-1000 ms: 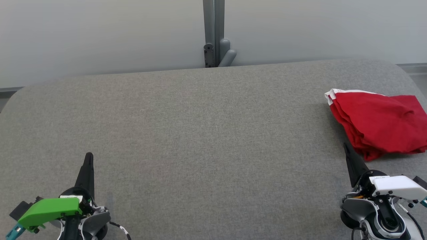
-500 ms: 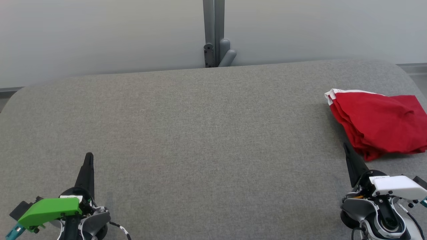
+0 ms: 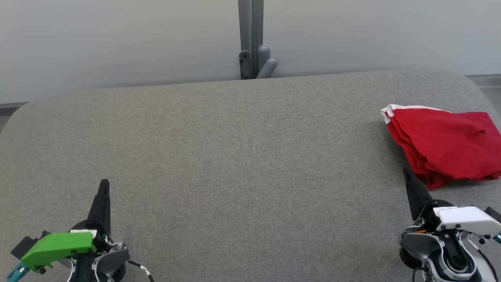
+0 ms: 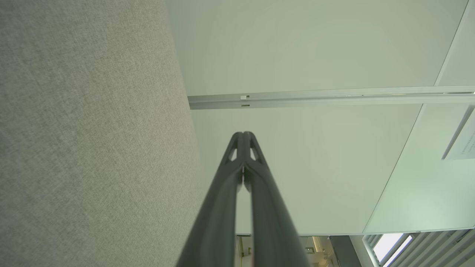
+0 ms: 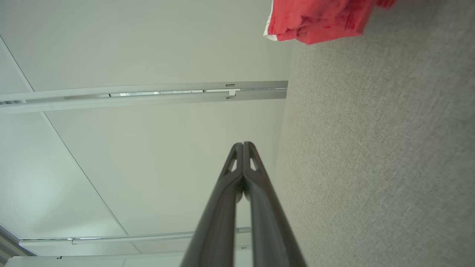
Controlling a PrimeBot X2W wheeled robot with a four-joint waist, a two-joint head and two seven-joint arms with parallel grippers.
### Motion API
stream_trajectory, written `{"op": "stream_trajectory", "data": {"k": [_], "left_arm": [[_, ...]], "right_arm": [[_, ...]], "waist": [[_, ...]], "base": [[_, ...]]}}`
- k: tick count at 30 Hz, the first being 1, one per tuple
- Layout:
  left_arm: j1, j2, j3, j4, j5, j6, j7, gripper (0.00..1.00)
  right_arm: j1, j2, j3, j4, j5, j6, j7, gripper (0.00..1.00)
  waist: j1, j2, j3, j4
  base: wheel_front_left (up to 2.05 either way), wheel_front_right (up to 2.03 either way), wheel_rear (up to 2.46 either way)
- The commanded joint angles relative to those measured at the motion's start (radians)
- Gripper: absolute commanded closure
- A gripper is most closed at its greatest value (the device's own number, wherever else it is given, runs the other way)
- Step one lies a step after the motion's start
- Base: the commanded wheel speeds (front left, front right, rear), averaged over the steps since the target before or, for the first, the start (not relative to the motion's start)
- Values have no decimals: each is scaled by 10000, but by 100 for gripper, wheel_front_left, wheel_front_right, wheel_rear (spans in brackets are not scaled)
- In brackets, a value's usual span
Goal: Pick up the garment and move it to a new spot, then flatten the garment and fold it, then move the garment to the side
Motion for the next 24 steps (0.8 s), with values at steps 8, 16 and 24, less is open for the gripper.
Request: {"op": "stream_trajectory", "data": {"k": [8, 16, 24], "left_arm": [[-137, 10, 62, -46, 46, -61, 27, 100], [-138, 5, 70, -46, 58, -61, 33, 100], [-139, 0, 77, -45, 67, -61, 43, 100]], "right_arm": [[-45, -46, -2, 14, 50, 4, 26, 100], [-45, -46, -2, 14, 50, 4, 25, 100], [-45, -46, -1, 14, 50, 4, 25, 100]], "waist": [[0, 107, 0, 0], [0, 107, 0, 0], [0, 107, 0, 0]], "base": [[0, 0, 0], [0, 0, 0], [0, 0, 0]]}}
